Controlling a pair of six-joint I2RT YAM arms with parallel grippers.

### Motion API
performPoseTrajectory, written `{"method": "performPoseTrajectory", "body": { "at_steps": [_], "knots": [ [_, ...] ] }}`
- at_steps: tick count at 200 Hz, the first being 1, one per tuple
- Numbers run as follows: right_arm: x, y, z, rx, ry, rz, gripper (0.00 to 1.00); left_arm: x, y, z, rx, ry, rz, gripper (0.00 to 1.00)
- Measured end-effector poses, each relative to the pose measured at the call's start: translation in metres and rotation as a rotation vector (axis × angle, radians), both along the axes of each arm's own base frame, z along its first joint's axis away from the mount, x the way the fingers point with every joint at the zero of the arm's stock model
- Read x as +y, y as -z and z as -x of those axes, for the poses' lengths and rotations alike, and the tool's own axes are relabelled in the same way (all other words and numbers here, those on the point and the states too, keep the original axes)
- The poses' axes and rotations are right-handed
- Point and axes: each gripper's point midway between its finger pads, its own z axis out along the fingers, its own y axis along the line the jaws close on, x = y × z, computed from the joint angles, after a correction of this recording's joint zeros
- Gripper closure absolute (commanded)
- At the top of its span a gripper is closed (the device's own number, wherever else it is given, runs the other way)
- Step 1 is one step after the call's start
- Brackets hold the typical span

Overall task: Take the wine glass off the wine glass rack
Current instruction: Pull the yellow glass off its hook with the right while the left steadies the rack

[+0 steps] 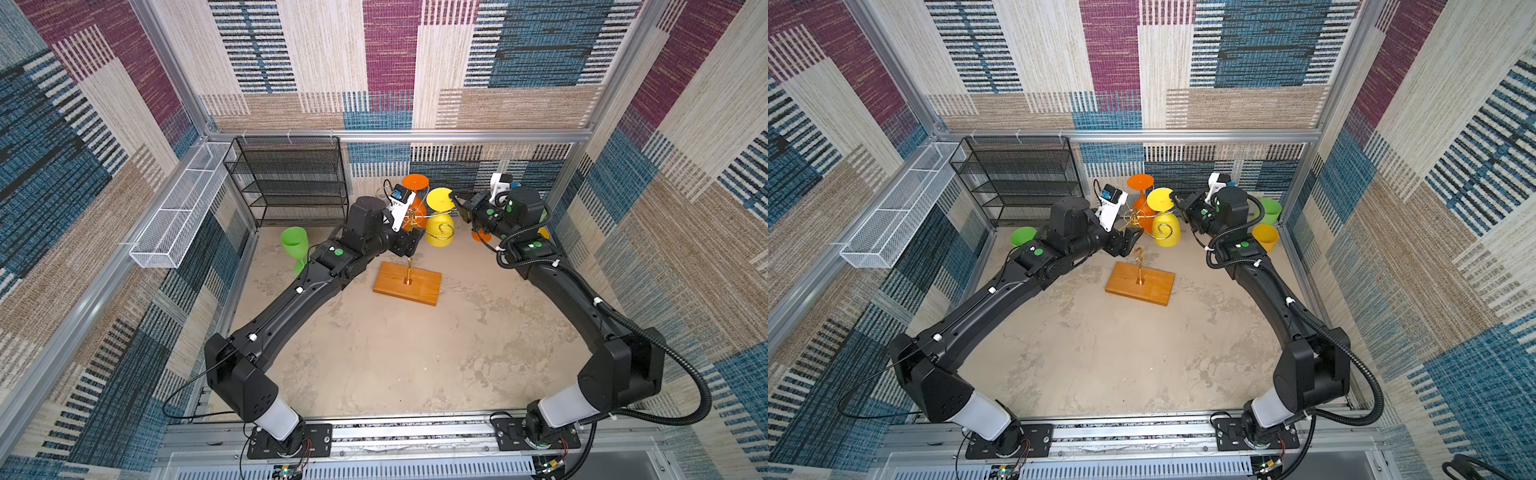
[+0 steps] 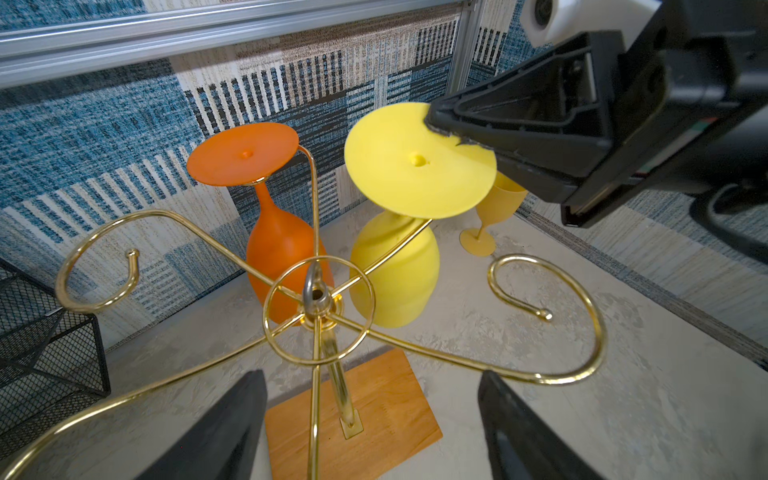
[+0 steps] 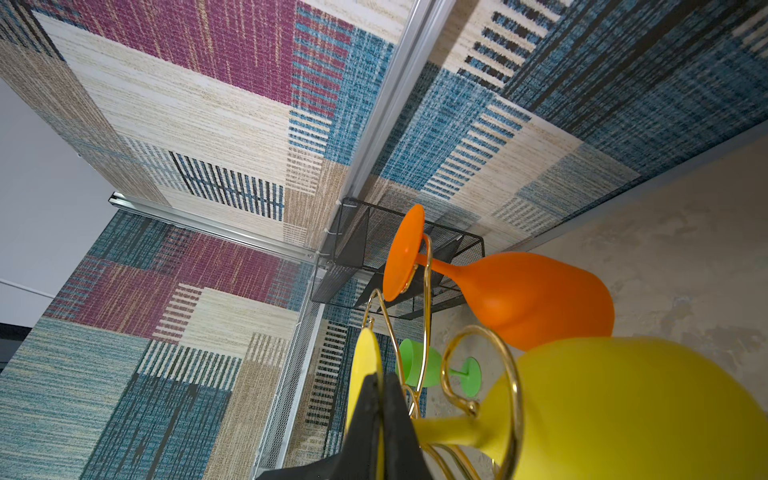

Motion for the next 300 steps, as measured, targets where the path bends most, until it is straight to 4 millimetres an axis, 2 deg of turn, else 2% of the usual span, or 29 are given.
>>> {"method": "performPoseTrajectory", "body": {
  "at_steps": [37,91,129,230,248,300],
  "knots": [
    [0.003,0.003,-0.008,0.009,0.000,-0.004,1.00,0.000,0.000,0.000,0.002,0.000,-0.001,0.18],
    [0.003,-0.009,-0.017,-0.029,0.011,-0.014,1.00,0.001,0.000,0.001,0.007,0.000,-0.006,0.18],
    [0.002,-0.005,-0.026,-0.022,0.031,-0.011,1.00,0.002,0.001,0.002,0.012,-0.001,-0.010,0.18],
    [-0.032,-0.009,-0.041,-0.037,0.123,-0.024,1.00,0.004,0.000,0.005,0.017,-0.003,-0.014,0.18],
    [-0.035,-0.015,-0.038,-0.052,0.128,-0.029,1.00,0.004,0.000,0.005,0.018,-0.003,-0.015,0.18],
    [-0.049,-0.050,-0.026,-0.137,0.164,-0.029,1.00,0.005,0.000,0.006,0.022,-0.004,-0.015,0.17]
  ]
}}
